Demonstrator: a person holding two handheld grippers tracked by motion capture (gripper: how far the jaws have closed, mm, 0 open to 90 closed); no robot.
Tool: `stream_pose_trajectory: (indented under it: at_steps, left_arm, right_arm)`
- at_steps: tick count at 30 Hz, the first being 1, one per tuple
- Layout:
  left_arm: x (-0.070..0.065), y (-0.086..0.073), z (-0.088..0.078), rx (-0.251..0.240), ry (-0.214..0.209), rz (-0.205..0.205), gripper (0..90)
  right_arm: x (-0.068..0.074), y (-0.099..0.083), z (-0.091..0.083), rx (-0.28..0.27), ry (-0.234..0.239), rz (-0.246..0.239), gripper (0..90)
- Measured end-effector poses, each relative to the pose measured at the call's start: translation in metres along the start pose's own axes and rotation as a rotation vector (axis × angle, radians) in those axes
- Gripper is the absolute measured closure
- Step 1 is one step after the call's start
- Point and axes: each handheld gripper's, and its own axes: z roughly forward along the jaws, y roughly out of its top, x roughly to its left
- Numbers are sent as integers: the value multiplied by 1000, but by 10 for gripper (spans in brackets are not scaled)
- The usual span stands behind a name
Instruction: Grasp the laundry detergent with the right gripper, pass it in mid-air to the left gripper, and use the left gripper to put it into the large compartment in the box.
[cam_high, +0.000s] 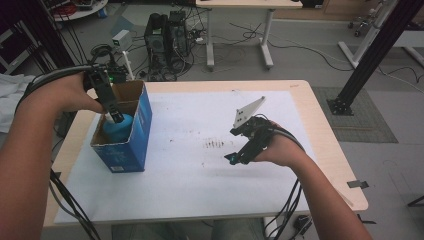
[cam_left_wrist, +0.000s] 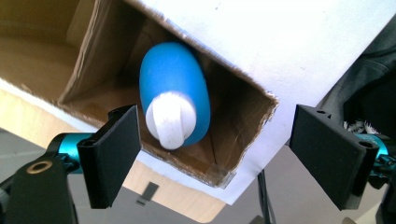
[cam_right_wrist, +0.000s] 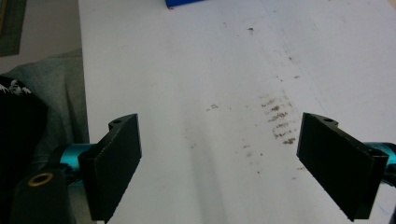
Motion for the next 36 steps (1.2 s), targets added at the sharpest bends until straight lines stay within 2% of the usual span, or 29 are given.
stream_pose_trajectory:
  at_steps: [3,4,6,10,13,15,20,22,25,30,35,36]
  left_arm:
    - [-5,3,-2,2,0,27,165]
    - [-5,5,-3,16,-3,52,165]
    - [-10,8,-4,10,6,73,129]
    - [-19,18,-6,16,-4,136,126]
    - [-27,26,-6,26,-11,169,126]
    - [-31,33,-6,24,-4,210,126]
    - [-43,48,-4,21,6,267,126]
    - [-48,53,-2,8,3,278,126]
    - [-53,61,2,0,10,320,126]
    - [-60,74,11,4,-10,366,126]
    - [-64,88,28,16,-21,390,126]
    - [-64,91,31,20,-35,390,126]
  right_arm:
    - [-4,3,-5,16,-2,-9,131]
    - [-4,4,-7,28,0,4,130]
    - [-7,6,-10,42,0,-10,131]
    - [-12,12,-17,83,2,-21,131]
    - [-16,16,-22,123,5,-24,131]
    - [-18,20,-25,152,5,-24,131]
    - [-23,31,-30,221,16,-55,131]
    - [-24,34,-31,252,27,-61,131]
    - [-25,40,-32,303,29,-74,131]
    - [-28,44,-30,358,41,-86,131]
    - [-32,42,-23,402,55,-87,131]
    - [-33,42,-21,408,51,-94,131]
